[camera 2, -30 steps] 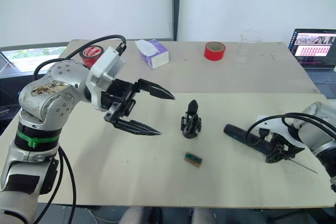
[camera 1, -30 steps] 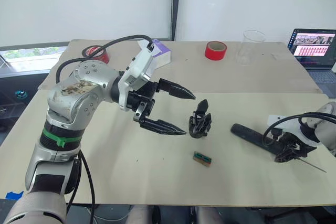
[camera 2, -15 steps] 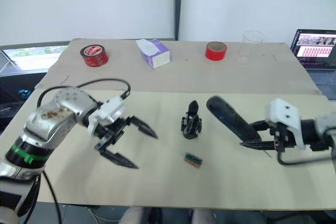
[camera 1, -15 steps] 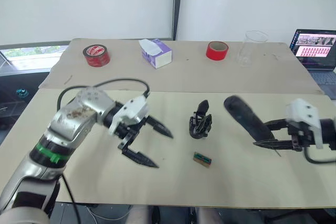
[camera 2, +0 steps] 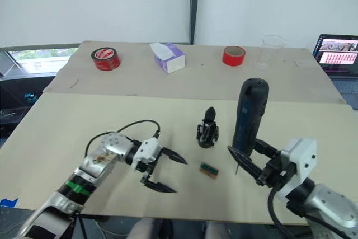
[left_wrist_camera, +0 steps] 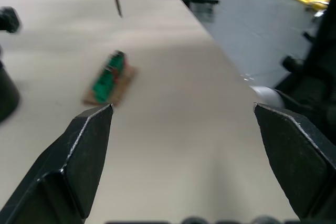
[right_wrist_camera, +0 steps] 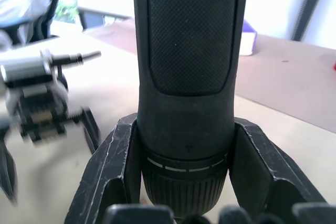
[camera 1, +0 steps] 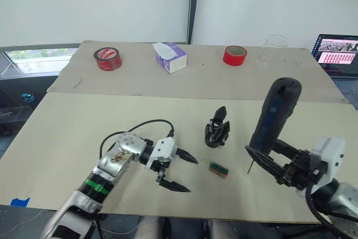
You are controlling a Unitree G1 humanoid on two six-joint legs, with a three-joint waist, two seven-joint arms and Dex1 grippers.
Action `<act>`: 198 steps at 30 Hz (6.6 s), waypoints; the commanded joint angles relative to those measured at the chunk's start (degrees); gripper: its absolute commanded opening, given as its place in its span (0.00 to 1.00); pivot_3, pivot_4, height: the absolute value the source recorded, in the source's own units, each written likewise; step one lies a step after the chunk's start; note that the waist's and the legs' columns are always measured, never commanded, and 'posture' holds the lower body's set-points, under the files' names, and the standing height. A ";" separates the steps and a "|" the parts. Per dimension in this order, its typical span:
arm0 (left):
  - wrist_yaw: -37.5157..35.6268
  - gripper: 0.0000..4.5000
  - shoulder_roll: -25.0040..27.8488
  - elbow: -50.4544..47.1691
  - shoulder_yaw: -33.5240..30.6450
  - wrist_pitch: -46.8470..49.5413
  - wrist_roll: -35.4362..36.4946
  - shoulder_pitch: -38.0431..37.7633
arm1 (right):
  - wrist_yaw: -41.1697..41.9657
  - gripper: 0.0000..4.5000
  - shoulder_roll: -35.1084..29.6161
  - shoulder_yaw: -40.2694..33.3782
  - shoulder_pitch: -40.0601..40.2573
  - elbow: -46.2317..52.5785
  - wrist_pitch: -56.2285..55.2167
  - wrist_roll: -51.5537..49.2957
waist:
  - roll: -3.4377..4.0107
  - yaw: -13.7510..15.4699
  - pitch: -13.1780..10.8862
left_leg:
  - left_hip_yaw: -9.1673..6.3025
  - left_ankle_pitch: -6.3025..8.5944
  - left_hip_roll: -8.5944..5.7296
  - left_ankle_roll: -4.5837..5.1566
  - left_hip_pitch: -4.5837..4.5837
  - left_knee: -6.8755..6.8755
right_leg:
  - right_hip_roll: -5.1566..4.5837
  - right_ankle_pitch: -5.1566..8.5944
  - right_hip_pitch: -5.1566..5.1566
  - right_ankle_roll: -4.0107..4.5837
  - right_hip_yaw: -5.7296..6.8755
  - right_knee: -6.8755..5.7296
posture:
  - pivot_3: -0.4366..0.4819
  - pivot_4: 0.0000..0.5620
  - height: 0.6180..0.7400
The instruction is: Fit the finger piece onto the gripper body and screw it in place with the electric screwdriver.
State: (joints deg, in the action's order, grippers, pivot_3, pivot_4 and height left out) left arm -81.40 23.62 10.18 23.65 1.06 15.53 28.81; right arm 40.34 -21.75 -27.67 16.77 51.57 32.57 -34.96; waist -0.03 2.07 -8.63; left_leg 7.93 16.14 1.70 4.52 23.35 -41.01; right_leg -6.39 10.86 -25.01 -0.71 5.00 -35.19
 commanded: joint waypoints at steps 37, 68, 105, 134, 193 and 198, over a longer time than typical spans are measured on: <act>-1.94 1.00 -6.86 13.27 -1.30 -9.57 -4.94 6.49 | -10.29 0.42 -4.84 13.40 -1.08 4.63 -9.32 0.10 | -0.02 -1.17 0.00 | -0.03 0.16 0.02 0.28 0.01 0.02 | 0.05 0.04 0.02 -0.09 0.03 0.03 | 0.48 0.27 1.00; -1.61 1.00 -7.13 12.29 -1.36 -9.45 -4.95 6.99 | -8.85 0.42 -5.26 17.86 -3.71 -1.50 -11.67 4.08 | -0.03 -1.27 0.00 | -0.02 0.16 0.02 0.29 0.01 0.02 | 0.04 0.03 0.02 -0.08 0.04 0.03 | 0.48 0.27 1.00; -2.87 1.00 -7.11 14.27 -1.45 -11.42 -5.39 7.99 | -11.00 0.42 -6.37 15.83 0.99 3.14 -11.96 -1.35 | -0.03 -1.27 0.00 | -0.03 0.17 0.03 0.30 0.01 0.01 | 0.04 0.04 0.03 -0.11 0.05 0.04 | 0.48 0.27 1.00; -2.71 1.00 -7.60 13.49 -1.31 -11.53 -5.82 7.29 | -11.96 0.42 -6.72 14.51 3.30 4.52 -12.72 -3.54 | -0.03 -1.29 0.00 | -0.04 0.18 0.02 0.32 0.00 0.01 | 0.04 0.05 0.04 -0.12 0.04 0.04 | 0.48 0.27 1.00; -2.73 1.00 -7.22 13.34 -1.51 -11.53 -5.76 7.59 | -9.45 0.42 -6.47 16.24 0.87 -1.09 -13.97 -0.58 | -0.04 -1.29 0.00 | -0.03 0.18 0.02 0.31 0.00 0.01 | 0.04 0.03 0.04 -0.10 0.04 0.03 | 0.48 0.27 1.00; -2.77 1.00 -7.24 13.46 -1.54 -11.62 -5.76 7.65 | -9.65 0.42 -6.44 16.59 0.60 -0.86 -13.70 -0.34 | -0.03 -1.28 0.00 | -0.03 0.18 0.02 0.31 0.00 0.01 | 0.04 0.03 0.04 -0.10 0.05 0.03 | 0.48 0.27 1.00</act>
State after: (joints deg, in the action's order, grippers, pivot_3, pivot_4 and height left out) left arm -84.00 16.40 24.79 22.98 -9.78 9.16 35.70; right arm 30.53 -28.53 -10.43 18.47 48.83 21.51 -34.97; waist -0.06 0.79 -8.63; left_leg 7.89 16.32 1.72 4.83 23.35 -41.00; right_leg -6.34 10.89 -24.98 -0.81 5.05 -35.16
